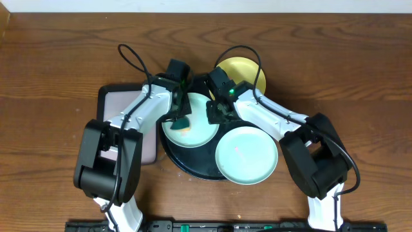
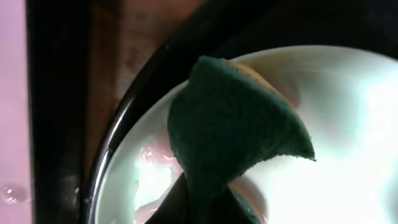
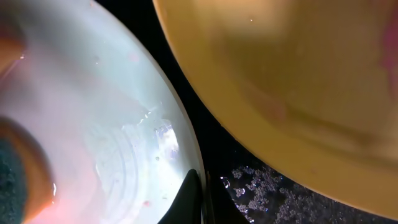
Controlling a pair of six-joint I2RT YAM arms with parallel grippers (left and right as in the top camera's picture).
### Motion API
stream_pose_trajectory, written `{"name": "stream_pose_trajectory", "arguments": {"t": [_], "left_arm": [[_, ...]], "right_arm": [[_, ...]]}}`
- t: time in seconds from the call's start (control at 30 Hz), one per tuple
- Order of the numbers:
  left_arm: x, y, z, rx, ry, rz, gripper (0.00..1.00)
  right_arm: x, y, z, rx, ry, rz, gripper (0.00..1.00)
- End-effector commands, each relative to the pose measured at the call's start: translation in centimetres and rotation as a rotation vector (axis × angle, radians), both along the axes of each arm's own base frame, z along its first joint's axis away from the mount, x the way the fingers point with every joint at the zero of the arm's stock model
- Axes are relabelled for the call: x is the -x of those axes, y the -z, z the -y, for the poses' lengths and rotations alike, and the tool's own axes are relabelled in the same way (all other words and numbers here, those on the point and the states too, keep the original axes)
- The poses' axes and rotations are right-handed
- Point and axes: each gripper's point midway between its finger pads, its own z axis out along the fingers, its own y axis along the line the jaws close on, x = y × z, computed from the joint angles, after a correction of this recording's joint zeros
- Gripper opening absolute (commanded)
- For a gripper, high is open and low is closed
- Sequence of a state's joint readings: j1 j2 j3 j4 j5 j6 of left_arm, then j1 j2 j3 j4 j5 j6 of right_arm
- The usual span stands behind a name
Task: Clean dirty plates on tray and stack at the side
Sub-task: 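Scrub the left mint plate with the sponge in the left gripper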
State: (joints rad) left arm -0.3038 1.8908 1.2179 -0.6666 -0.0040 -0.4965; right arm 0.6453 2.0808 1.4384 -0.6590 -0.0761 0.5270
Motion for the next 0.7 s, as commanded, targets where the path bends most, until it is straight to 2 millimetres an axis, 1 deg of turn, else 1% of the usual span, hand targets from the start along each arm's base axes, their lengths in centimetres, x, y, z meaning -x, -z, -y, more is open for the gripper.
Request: {"name": "stream_pose_trajectory", "arguments": {"t": [0.0,0.07,0.23,0.37,0.47,0.53,0.57,0.67], "left_arm": [[1.2,0.7,-1.1,-0.022,0.01,-0.058,0.07],[1.8,0.8,0.3,0.05,0.071,-0.088,0.07],[2.4,0.5,2.4,0.193,0.149,-0.12,0.08],[2.9,0.1,4.0,0.289,0.213,-0.133,0.07],[3.2,-0.3,5.1,0.356,0.245,-0.141,0.08],[2.9,-0.3,5.2,0.353,0.25,-0.127,0.08],[2.5,-0.3,5.1,0.341,0.253,-0.107,0.07],[0.2,-0.1,4.4,0.272,0.224,-0.016,0.08]], "right_arm": [[1.1,0.9,-0.5,-0.009,-0.015,-0.055,0.01],[1.7,0.9,-0.7,-0.051,-0.017,-0.107,0.01],[2.7,1.0,-0.4,-0.162,-0.04,-0.21,0.01],[2.8,1.4,0.0,-0.251,-0.047,-0.249,0.01],[2.6,1.7,0.3,-0.268,-0.036,-0.252,0.01],[2.7,1.6,0.3,-0.268,-0.038,-0.251,0.01],[2.7,1.7,0.2,-0.268,-0.041,-0.249,0.01],[2.8,1.7,0.1,-0.261,-0.044,-0.246,0.01]]}}
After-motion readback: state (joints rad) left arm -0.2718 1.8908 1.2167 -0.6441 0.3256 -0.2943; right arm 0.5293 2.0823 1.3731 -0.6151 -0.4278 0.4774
